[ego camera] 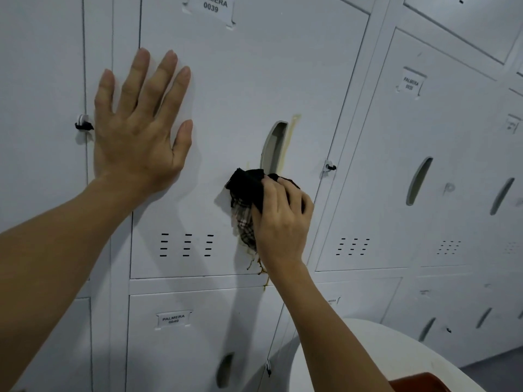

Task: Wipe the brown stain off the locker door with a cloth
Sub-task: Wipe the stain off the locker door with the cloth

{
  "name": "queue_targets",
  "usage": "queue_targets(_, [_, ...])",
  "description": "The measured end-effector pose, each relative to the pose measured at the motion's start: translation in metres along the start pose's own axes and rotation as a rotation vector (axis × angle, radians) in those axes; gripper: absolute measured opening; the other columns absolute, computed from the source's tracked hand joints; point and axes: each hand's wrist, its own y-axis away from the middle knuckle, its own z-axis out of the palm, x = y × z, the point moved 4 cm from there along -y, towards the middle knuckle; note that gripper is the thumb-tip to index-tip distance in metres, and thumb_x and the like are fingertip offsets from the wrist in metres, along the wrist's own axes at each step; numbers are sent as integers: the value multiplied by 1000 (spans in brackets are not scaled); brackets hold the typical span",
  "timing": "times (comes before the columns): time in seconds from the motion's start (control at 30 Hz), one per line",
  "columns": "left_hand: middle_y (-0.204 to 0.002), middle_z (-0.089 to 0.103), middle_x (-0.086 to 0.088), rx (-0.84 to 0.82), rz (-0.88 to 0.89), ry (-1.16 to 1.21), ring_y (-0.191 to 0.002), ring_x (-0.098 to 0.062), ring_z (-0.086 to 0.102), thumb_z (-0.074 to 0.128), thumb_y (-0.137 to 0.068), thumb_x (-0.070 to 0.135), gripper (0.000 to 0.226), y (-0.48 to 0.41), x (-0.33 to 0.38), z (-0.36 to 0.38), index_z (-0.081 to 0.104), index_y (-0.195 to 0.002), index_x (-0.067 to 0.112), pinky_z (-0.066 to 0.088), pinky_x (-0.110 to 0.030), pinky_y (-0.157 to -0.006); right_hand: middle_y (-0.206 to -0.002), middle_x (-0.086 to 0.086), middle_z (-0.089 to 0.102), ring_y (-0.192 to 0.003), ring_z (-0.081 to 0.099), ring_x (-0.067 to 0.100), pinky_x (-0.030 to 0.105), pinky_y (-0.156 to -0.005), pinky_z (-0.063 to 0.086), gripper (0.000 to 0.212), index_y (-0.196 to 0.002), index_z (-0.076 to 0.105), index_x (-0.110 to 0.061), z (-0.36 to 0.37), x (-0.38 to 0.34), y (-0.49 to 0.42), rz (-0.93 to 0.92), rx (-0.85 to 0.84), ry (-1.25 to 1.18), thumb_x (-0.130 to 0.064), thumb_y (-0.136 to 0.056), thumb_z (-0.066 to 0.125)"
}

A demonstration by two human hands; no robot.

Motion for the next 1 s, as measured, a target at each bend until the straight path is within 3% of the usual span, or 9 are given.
queue_targets(0.1, [-172, 9, 3, 14, 3, 16, -159, -24, 7, 30, -106, 43, 64, -1, 1, 0, 12, -165, 24, 11, -57, -125, -102, -1, 72, -93, 62, 20, 35, -79, 43, 22, -111, 71, -13, -3, 0, -6, -54, 0, 112, -20, -90, 73])
queue_targets(0.23, [-172, 11, 2, 27, -2, 26, -159, -24, 9, 32, -106, 42, 64, -2, -3, -1, 14, -164, 24, 11, -56, -124, -99, 3, 67, -87, 59, 23, 36, -74, 45, 22, -112, 65, -10, -1, -4, -16, -28, -81, 13, -23, -94, 63])
queue_targets(0.33, [-172, 12, 2, 37, 4, 19, -159, -24, 10, 34, -106, 41, 64, 0, 0, -2, 15, -164, 24, 11, -55, -124, -103, 4, 61, -91, 53, 21, 38, -78, 47, 23, -113, 58, -10, -5, -7, -21, 161, -141, -245, -26, -97, 52])
queue_targets(0.47, [-172, 13, 1, 27, 3, 15, -159, -25, 10, 34, -105, 41, 64, -1, 0, -4, 16, -164, 22, 10, -55, -124, -107, 2, 58, -99, 57, 18, 46, -85, 53, 17, -117, 51, -21, -10, -4, -10, 625, -252, -835, -28, -102, 55])
queue_targets(0.7, [-168, 28, -5, 18, -41, 103, -156, -28, 22, 44, -102, 36, 61, -4, 8, -14, 36, -159, 17, 16, -58, -122, -113, -1, 59, -104, 62, 16, 43, -90, 56, 15, -114, 54, -35, -23, -9, -1, 910, -221, -1070, -34, -100, 58])
queue_targets(0.77, [-157, 46, -12, 60, -70, 193, -148, -31, 39, 50, -99, 32, 51, 7, 26, -32, 55, -145, 11, 25, -57, -117, -115, -1, 65, -108, 65, 17, 40, -91, 58, 26, -121, 55, -33, -28, -12, -6, 908, -174, -1143, -30, -96, 61])
queue_targets(0.87, [-118, 71, -12, 121, 68, 345, -105, -31, 66, 54, -95, 22, 30, 43, 75, -65, 75, -112, 7, 44, -45, -88, -122, -1, 59, -113, 63, 14, 38, -95, 56, 33, -126, 53, -37, -33, -9, -12, 952, -200, -1165, -31, -95, 64])
queue_targets(0.93, [-104, 72, -8, 10, 158, 474, -88, -27, 67, 56, -92, 19, 26, 65, 107, -72, 77, -100, 7, 48, -40, -73, -120, 0, 52, -110, 62, 11, 36, -95, 55, 28, -120, 55, -40, -36, -8, -14, 951, -285, -1133, -29, -97, 66])
queue_targets(1.0, [-111, 71, -5, -138, 86, 598, -91, -22, 68, 55, -92, 23, 29, 79, 125, -67, 74, -108, 7, 55, -38, -71, -120, 4, 49, -110, 62, 16, 36, -93, 56, 20, -113, 58, -37, -39, -8, -13, 996, -370, -1178, -29, -95, 64])
